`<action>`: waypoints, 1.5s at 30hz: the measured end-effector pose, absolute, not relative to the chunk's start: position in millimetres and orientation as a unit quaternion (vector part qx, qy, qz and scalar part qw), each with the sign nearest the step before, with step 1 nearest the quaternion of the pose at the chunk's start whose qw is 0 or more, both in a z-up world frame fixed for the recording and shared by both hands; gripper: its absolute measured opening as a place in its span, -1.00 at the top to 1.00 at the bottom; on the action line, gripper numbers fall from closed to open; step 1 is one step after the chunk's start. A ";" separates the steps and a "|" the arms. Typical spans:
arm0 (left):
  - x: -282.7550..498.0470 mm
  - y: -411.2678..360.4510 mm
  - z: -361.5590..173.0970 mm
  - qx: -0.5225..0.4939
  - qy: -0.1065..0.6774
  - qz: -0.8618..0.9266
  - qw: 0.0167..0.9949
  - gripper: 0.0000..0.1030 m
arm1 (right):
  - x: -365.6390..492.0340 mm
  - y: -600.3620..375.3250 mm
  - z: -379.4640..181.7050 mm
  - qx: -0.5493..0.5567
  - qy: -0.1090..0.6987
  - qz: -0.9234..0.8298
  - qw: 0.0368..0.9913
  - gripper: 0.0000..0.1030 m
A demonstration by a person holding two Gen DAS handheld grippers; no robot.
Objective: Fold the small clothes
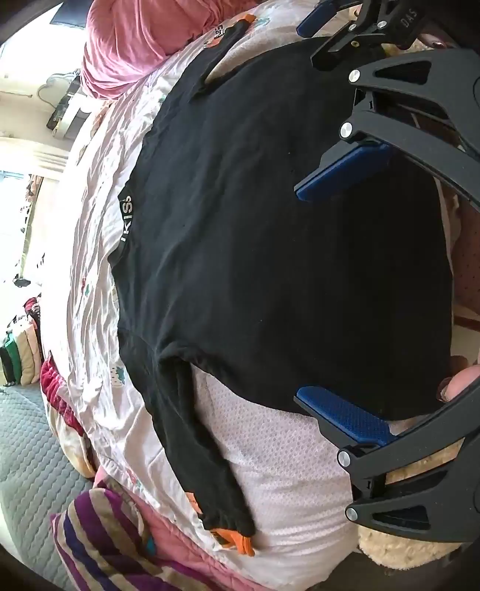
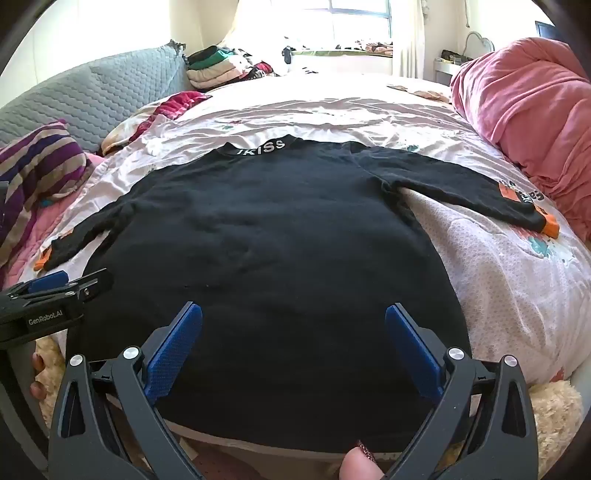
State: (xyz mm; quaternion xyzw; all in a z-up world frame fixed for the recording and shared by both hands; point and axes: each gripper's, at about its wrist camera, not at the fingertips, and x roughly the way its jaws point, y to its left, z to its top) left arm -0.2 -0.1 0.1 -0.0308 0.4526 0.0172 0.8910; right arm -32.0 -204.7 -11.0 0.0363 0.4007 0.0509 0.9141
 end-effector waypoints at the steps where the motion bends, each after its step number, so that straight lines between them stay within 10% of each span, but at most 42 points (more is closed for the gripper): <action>1: -0.1 0.1 0.0 -0.032 0.454 0.016 0.891 -0.83 | -32.4 -204.6 -10.9 0.036 0.401 0.052 0.914 -0.92; 45: -3.0 -1.1 2.3 -0.031 0.450 0.018 0.892 -0.83 | -36.0 -199.9 -9.0 0.020 0.395 0.045 0.917 -0.92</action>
